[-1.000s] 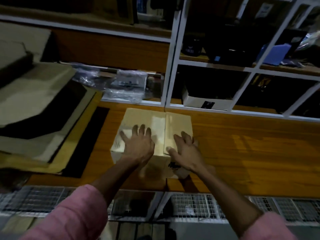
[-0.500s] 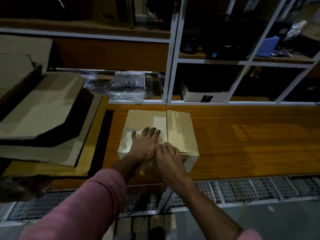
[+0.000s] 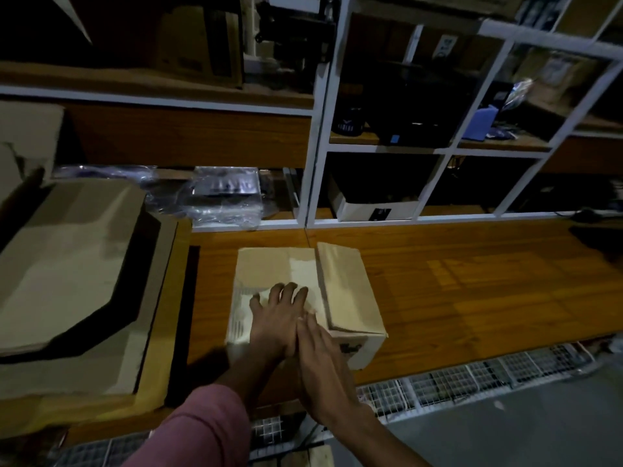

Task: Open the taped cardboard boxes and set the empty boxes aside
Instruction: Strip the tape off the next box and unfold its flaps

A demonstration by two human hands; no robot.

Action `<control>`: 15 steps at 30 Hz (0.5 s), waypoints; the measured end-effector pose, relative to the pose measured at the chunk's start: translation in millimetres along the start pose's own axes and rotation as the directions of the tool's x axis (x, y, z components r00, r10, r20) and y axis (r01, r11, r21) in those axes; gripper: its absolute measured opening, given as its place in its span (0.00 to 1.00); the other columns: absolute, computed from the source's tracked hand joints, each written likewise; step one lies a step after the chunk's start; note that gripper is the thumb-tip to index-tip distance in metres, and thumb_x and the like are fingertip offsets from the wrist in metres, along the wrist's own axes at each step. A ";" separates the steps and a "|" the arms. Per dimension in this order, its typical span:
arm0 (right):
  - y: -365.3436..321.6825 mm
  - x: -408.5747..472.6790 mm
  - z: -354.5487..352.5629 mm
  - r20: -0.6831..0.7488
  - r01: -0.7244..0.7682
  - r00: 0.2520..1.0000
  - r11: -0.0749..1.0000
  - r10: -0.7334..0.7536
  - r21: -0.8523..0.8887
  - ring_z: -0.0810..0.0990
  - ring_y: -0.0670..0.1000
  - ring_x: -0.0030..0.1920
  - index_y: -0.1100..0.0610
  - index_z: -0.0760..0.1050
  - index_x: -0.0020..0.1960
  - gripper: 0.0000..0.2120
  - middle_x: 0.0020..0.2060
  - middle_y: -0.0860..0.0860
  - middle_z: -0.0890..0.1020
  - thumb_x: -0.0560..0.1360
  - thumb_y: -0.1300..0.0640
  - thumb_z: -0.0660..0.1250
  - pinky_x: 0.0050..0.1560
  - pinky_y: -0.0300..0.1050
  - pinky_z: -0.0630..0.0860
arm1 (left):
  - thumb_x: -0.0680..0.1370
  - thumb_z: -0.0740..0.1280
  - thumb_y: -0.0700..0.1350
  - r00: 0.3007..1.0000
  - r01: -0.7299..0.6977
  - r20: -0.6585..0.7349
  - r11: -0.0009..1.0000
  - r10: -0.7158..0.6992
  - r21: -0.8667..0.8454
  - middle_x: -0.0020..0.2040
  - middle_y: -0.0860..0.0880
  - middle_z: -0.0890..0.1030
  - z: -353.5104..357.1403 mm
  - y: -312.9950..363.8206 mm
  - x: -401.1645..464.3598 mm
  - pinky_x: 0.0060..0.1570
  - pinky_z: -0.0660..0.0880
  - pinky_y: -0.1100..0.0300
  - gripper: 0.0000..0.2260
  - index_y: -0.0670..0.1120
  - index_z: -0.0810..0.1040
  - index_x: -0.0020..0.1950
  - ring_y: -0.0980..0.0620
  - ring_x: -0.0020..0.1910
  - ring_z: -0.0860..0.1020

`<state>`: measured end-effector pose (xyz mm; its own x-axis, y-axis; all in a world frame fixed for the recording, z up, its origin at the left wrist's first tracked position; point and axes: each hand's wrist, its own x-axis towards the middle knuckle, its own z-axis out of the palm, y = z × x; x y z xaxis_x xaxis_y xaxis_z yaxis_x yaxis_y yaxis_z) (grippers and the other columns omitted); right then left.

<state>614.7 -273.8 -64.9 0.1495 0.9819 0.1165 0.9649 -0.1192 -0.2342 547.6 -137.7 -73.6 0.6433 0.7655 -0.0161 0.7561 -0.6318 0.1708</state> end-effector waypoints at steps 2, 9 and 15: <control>-1.9 5.7 -1.0 0.018 -0.028 0.999 0.995 0.026 0.093 0.59 0.59 0.80 0.59 0.49 0.83 0.38 0.81 0.59 0.54 0.78 0.57 0.64 0.76 0.57 0.65 | 0.81 0.54 0.62 0.999 -0.013 -0.035 1.000 0.014 0.011 0.81 0.49 0.60 1.1 -1.6 2.0 0.67 0.60 0.34 0.29 0.55 0.55 0.81 0.44 0.78 0.58; 28.6 29.8 -4.6 -0.044 -0.241 0.968 0.966 0.246 0.093 0.73 0.61 0.68 0.55 0.54 0.81 0.29 0.70 0.58 0.74 0.81 0.49 0.46 0.68 0.57 0.67 | 0.78 0.54 0.58 0.992 -0.017 -0.128 1.000 0.016 -0.003 0.72 0.48 0.75 -2.3 1.6 11.8 0.62 0.65 0.34 0.25 0.52 0.72 0.73 0.43 0.71 0.71; 51.0 47.2 -22.7 -0.051 -0.280 0.958 0.959 0.283 0.051 0.74 0.60 0.69 0.55 0.54 0.81 0.27 0.73 0.59 0.72 0.85 0.47 0.50 0.66 0.55 0.72 | 0.77 0.53 0.56 0.990 -0.021 -0.138 1.000 0.022 0.008 0.71 0.47 0.75 -3.3 0.1 10.6 0.64 0.63 0.34 0.26 0.52 0.71 0.73 0.42 0.71 0.71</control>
<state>675.9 -236.9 -49.4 0.4271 0.8992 0.0949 0.8720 -0.3818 -0.3064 554.1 -129.3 -70.5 0.6369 0.7609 0.1240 0.7434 -0.6487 0.1627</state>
